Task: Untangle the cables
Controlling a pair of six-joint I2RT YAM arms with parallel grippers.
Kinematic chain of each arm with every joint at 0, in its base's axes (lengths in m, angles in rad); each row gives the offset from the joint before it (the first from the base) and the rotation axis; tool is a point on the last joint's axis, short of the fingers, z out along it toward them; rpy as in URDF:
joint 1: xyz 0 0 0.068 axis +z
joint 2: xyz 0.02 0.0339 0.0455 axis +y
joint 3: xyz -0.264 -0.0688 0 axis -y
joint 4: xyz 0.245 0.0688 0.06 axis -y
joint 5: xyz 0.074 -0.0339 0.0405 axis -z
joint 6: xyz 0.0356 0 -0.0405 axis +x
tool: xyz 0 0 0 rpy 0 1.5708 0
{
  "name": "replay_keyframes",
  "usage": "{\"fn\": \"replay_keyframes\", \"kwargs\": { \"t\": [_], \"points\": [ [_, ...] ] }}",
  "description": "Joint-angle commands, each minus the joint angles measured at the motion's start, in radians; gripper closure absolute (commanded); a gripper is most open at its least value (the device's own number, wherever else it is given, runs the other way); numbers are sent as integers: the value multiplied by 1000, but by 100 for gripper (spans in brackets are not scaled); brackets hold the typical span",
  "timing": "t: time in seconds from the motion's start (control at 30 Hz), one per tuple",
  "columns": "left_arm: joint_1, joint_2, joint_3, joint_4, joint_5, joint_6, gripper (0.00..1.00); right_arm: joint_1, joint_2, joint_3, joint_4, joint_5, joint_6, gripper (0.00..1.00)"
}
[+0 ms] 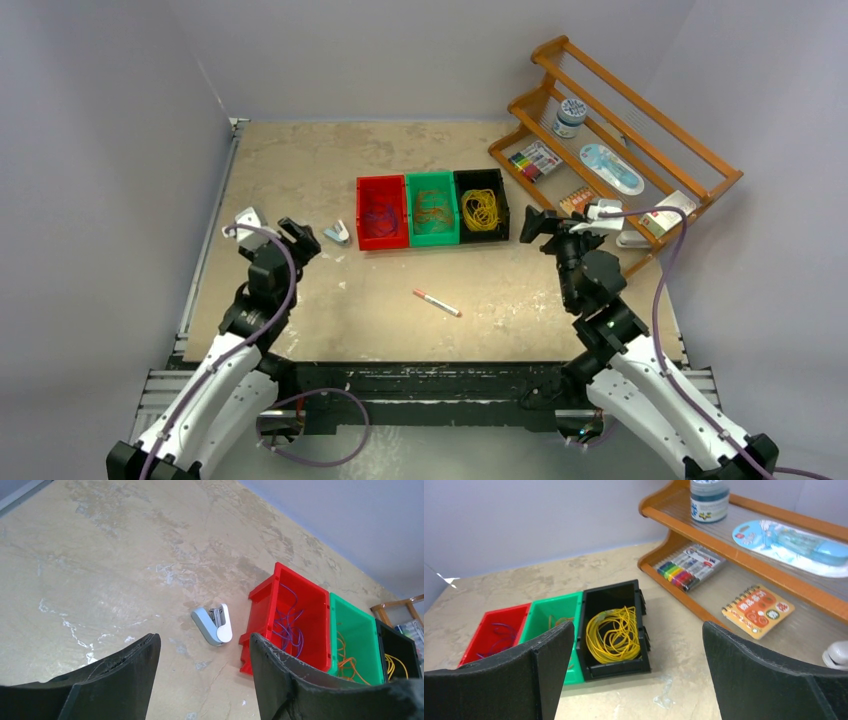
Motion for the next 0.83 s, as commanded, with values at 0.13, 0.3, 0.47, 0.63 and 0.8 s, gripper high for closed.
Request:
{"fn": "replay_keyframes", "kwargs": {
  "t": [0.13,0.3,0.47,0.63,0.8],
  "points": [
    [5,-174,-105,73,-40,-31,34,4,6,-42,33,83,51,1],
    [6,-253,-126,64,-57,-18,32,3,11,-48,37,88,51,1],
    [5,-263,-97,15,-112,0,31,4,18,-57,55,94,46,1],
    [5,-284,-77,-14,-137,26,31,4,26,-57,79,103,33,1],
    [5,-264,-58,-34,-133,32,31,3,35,-61,102,99,20,1]
  ]
}}
